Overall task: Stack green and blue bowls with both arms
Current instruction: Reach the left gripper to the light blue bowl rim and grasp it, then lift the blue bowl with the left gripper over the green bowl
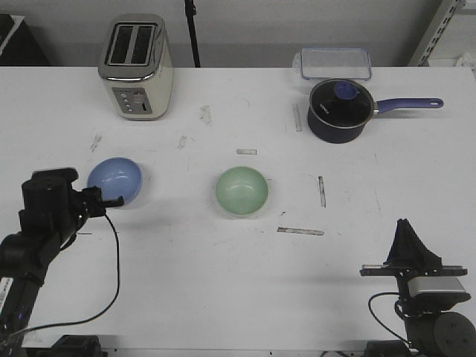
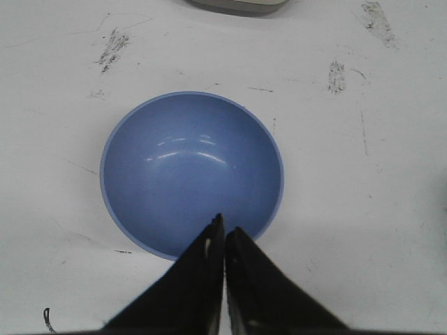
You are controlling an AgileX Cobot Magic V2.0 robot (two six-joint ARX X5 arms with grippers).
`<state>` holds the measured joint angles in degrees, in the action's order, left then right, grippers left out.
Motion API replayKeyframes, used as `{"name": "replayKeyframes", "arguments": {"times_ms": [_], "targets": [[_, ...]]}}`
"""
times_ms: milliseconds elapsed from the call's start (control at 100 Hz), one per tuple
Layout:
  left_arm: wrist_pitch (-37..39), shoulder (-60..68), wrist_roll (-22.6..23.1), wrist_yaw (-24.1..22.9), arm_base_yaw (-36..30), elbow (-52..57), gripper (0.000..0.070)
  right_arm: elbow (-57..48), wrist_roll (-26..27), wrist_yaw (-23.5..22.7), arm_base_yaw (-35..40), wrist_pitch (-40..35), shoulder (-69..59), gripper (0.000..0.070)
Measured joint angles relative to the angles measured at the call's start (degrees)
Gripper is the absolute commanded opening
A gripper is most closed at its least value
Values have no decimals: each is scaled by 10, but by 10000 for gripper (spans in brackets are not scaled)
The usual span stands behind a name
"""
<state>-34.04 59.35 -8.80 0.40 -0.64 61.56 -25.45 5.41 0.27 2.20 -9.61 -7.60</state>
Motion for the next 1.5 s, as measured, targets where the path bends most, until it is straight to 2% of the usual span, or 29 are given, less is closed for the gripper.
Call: {"name": "replayKeyframes", "arguments": {"times_ms": [270,560,700,750,790,900,970,1050,1200,1500], "targets": [[-148,133,-33,28,54,132,2,0,0,0,0,0,0,14],[-203,233,-41,28,140,214,11,0,0,-1,0,0,0,14],[-197,269,-34,32,174,214,133,0,0,-1,0,0,0,14],[-195,285,-31,48,185,214,147,0,0,0,0,0,0,14],[-194,299,-31,64,193,214,186,0,0,-1,0,0,0,14],[-191,331,-29,110,199,214,360,0,0,-1,0,0,0,14],[-186,344,-27,120,195,214,413,0,0,-1,0,0,0,14],[-169,354,-27,127,193,214,412,0,0,-1,0,0,0,14],[-152,379,-27,172,194,214,410,0,0,-1,0,0,0,14],[-125,421,-27,175,180,214,405,0,0,-1,0,0,0,14]]}}
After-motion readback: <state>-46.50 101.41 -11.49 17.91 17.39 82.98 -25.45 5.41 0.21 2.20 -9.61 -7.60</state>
